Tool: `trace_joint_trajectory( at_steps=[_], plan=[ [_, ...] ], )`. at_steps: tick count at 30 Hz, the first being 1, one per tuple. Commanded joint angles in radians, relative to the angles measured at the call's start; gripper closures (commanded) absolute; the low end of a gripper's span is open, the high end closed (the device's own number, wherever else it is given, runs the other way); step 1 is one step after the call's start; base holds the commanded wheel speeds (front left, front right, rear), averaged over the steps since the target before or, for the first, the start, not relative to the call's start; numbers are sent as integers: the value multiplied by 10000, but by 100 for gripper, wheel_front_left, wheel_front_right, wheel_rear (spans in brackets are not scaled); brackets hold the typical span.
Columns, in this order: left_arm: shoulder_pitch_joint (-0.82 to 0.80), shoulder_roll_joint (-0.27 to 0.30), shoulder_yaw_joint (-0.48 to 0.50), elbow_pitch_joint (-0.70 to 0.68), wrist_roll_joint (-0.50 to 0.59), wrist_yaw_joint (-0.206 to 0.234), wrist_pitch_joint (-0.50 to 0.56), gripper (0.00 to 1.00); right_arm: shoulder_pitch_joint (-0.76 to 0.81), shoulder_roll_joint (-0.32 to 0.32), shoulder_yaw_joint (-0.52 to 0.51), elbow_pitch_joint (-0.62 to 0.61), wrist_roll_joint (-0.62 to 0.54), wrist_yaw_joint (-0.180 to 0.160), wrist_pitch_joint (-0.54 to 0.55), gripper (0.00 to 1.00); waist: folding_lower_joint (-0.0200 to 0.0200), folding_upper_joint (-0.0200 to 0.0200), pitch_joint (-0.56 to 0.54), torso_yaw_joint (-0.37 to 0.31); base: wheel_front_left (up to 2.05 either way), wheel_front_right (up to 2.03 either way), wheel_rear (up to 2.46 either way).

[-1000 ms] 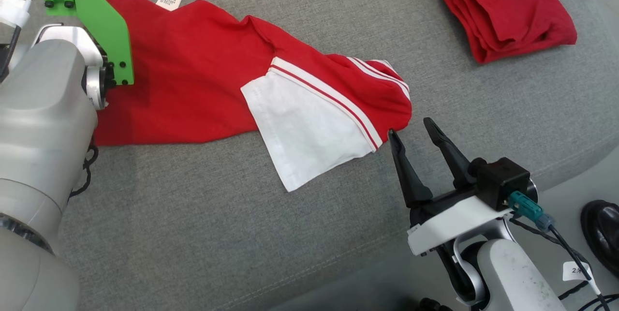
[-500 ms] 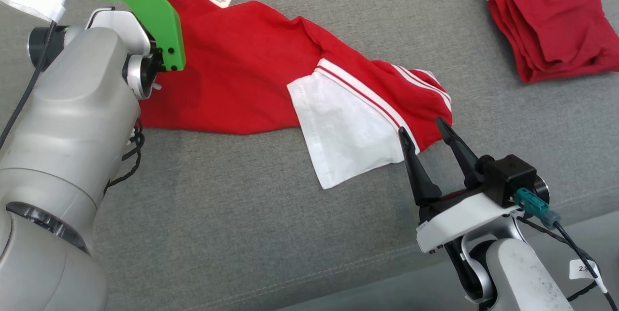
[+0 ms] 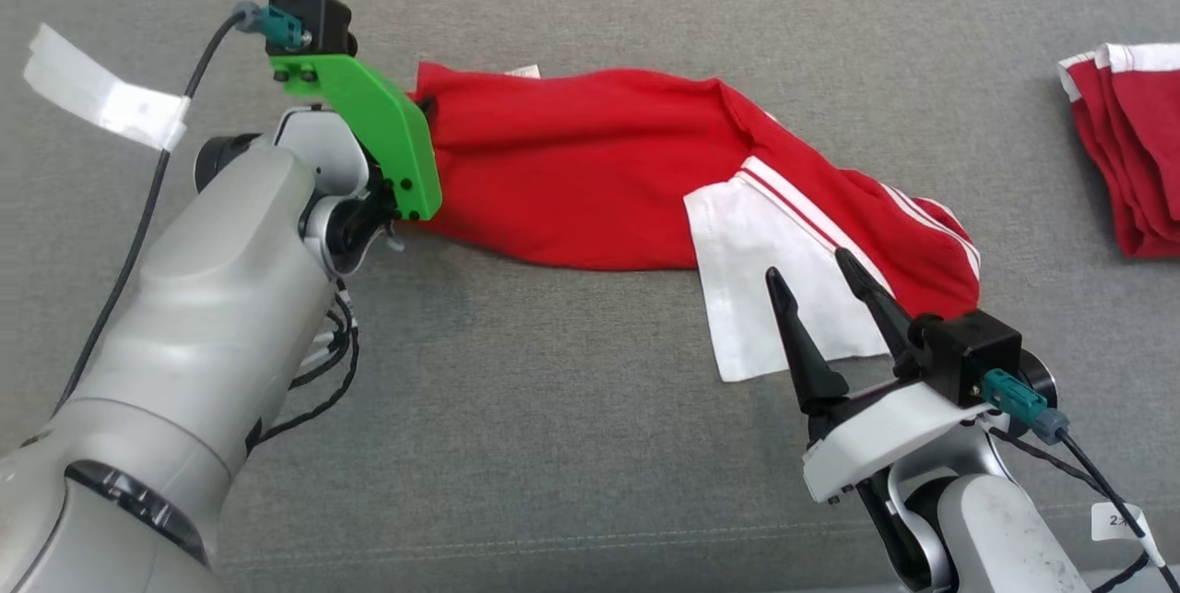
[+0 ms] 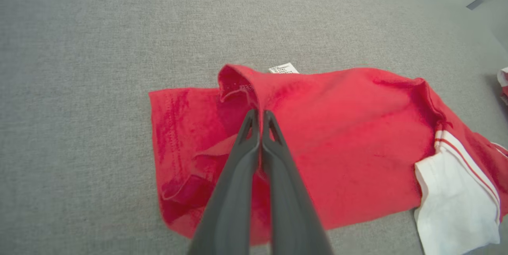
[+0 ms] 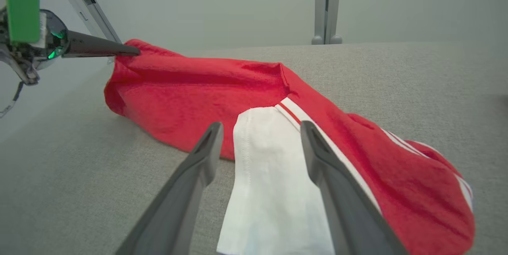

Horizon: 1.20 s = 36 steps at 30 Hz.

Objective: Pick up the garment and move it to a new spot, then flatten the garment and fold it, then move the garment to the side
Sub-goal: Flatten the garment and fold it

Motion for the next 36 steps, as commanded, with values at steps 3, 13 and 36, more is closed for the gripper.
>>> trace_joint_trajectory(
  at_steps=[3,13,36],
  plan=[
    [773,557,-230,-615,184,18,-185,100,262,-28,-65,-75,-26,-11,105,0,0,0,-815,1051,0,0,0],
    [3074,2017,-585,-2937,265,989,-368,100,414,-28,-231,-209,-27,-11,206,0,0,0,-989,1262,0,0,0],
    [6298,3645,-358,-6172,-291,3493,-948,0,534,-28,-77,-88,114,-11,244,0,0,0,-1560,1261,0,0,0]
  ],
)
